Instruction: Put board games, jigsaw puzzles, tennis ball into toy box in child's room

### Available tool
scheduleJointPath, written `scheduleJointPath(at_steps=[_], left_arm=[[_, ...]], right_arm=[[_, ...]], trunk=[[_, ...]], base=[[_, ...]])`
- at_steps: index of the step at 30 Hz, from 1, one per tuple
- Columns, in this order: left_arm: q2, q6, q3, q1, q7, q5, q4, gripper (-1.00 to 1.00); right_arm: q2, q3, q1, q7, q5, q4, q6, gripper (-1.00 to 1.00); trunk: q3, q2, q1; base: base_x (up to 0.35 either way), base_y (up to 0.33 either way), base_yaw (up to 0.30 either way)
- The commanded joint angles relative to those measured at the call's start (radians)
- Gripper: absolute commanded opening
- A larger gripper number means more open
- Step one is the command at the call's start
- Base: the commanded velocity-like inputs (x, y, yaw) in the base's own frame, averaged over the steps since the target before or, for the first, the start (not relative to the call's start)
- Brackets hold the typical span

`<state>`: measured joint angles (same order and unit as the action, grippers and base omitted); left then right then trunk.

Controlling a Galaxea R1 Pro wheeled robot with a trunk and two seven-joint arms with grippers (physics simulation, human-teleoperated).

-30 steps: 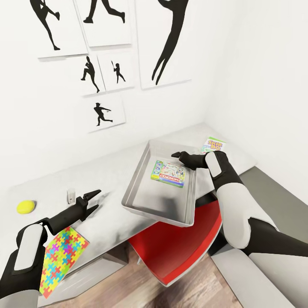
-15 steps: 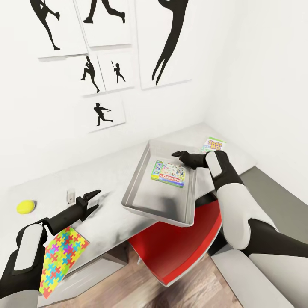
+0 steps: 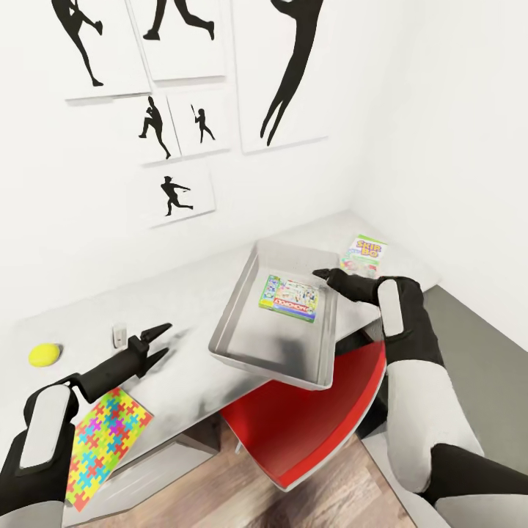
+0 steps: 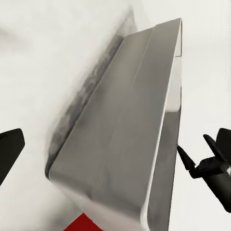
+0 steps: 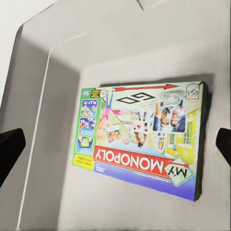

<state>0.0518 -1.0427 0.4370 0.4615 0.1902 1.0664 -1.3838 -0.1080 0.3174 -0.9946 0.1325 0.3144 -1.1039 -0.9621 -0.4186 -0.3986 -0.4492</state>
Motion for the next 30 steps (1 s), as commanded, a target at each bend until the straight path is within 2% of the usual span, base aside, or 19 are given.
scheduleJointPath(at_steps=[1, 6, 7, 8, 9, 10, 11, 14, 15, 19, 24, 30], left_arm=[[0.000, -0.005, 0.002, -0.003, 0.015, -0.010, -0.008, 1.00], [-0.001, -0.002, 0.004, -0.031, 0.058, -0.011, -0.052, 1.00], [-0.001, 0.001, 0.005, -0.053, 0.090, -0.012, -0.077, 1.00], [-0.001, 0.003, 0.006, -0.062, 0.107, -0.012, -0.086, 1.00], [-0.001, 0.003, 0.006, -0.062, 0.107, -0.012, -0.086, 1.00], [0.000, 0.004, 0.006, -0.069, 0.124, -0.013, -0.094, 1.00], [0.000, 0.005, 0.007, -0.080, 0.152, -0.014, -0.107, 1.00], [0.002, 0.006, 0.008, -0.089, 0.178, -0.014, -0.118, 1.00], [0.002, 0.006, 0.008, -0.089, 0.178, -0.014, -0.118, 1.00], [0.003, 0.007, 0.014, -0.097, 0.199, -0.014, -0.127, 1.00], [0.003, 0.007, 0.015, -0.099, 0.204, -0.014, -0.130, 1.00], [0.003, 0.007, 0.015, -0.100, 0.206, -0.014, -0.131, 1.00]], right_arm=[[0.000, 0.002, 0.078, 0.009, -0.032, -0.120, -0.016, 1.00], [0.005, -0.022, 0.244, 0.041, -0.032, -0.359, -0.029, 1.00], [0.008, -0.028, 0.287, 0.086, -0.033, -0.413, -0.030, 1.00], [0.011, -0.030, 0.302, 0.114, -0.034, -0.432, -0.030, 1.00], [0.011, -0.030, 0.302, 0.114, -0.034, -0.432, -0.030, 1.00], [0.014, -0.032, 0.316, 0.144, -0.035, -0.447, -0.030, 1.00], [0.027, -0.036, 0.336, 0.204, -0.036, -0.469, -0.030, 1.00], [0.057, -0.040, 0.361, 0.277, -0.037, -0.488, -0.031, 1.00], [0.057, -0.040, 0.361, 0.277, -0.037, -0.488, -0.031, 1.00], [0.102, -0.045, 0.386, 0.337, -0.038, -0.502, -0.033, 1.00], [0.116, -0.046, 0.393, 0.355, -0.038, -0.506, -0.033, 1.00], [0.122, -0.049, 0.396, 0.363, -0.037, -0.508, -0.032, 1.00]], trunk=[[-0.002, -0.001, -0.001], [-0.002, -0.001, -0.001], [-0.002, -0.001, -0.001], [-0.002, -0.001, -0.001], [-0.002, -0.001, -0.001], [-0.002, -0.001, -0.001], [-0.002, -0.001, -0.001], [-0.002, -0.001, -0.001], [-0.002, -0.001, -0.001], [-0.002, -0.001, -0.001], [0.001, -0.001, -0.001], [0.007, -0.001, -0.001]], base=[[0.000, 0.000, 0.000], [0.000, 0.000, 0.000], [-0.011, 0.000, 0.000], [-0.041, 0.000, 0.000], [-0.041, 0.000, 0.000], [-0.087, 0.000, 0.000], [-0.174, 0.000, 0.000], [-0.201, 0.000, 0.000], [-0.189, 0.000, 0.000], [-0.103, 0.000, 0.000], [-0.037, 0.000, 0.000], [-0.014, 0.000, 0.000]])
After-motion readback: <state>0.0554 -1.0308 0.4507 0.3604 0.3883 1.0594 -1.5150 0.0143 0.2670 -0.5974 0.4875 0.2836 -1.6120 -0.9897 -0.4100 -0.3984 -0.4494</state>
